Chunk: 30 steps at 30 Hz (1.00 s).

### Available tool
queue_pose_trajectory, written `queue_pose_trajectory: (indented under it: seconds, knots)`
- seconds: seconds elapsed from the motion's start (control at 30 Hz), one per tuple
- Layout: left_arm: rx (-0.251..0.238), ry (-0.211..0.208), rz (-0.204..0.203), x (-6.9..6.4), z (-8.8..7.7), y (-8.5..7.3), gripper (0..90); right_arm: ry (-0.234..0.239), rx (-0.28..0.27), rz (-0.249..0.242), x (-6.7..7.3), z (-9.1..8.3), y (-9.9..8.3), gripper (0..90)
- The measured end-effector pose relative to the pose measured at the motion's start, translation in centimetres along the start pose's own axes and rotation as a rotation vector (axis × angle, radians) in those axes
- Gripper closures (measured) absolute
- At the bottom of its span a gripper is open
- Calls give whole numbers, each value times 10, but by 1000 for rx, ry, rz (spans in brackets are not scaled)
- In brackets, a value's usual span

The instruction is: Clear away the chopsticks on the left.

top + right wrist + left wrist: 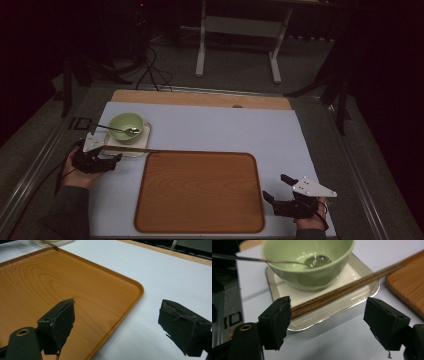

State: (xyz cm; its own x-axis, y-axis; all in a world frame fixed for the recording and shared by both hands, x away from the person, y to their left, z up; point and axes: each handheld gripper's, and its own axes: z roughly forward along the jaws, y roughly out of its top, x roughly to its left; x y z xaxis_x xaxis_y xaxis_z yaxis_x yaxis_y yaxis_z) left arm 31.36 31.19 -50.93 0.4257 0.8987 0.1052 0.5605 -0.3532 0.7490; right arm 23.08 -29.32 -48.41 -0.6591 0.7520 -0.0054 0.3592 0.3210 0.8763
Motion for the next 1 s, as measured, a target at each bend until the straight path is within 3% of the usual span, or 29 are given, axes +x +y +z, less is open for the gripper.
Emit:
queue_pose_trajectory:
  seconds: [0.23,0.27,0.47,0.57,0.63,0.8,1.0]
  knots:
    - [33,-11,-17,5,13,0,214,3,5,-3,-1,2,0,134]
    - [41,-1,3,4,15,3,214,6,7,-3,-1,2,0,134]
    - [36,-15,13,2,20,9,232,4,8,1,-3,2,0,134]
    - [69,-19,26,0,28,7,246,1,5,3,-3,0,0,134]
    - [66,-19,27,-1,29,7,248,0,5,6,-3,0,0,134]
    - [74,-36,47,-3,30,6,325,-5,6,12,-4,-1,-1,134]
    - [71,-55,80,-8,26,7,509,-1,8,11,-4,-1,-1,134]
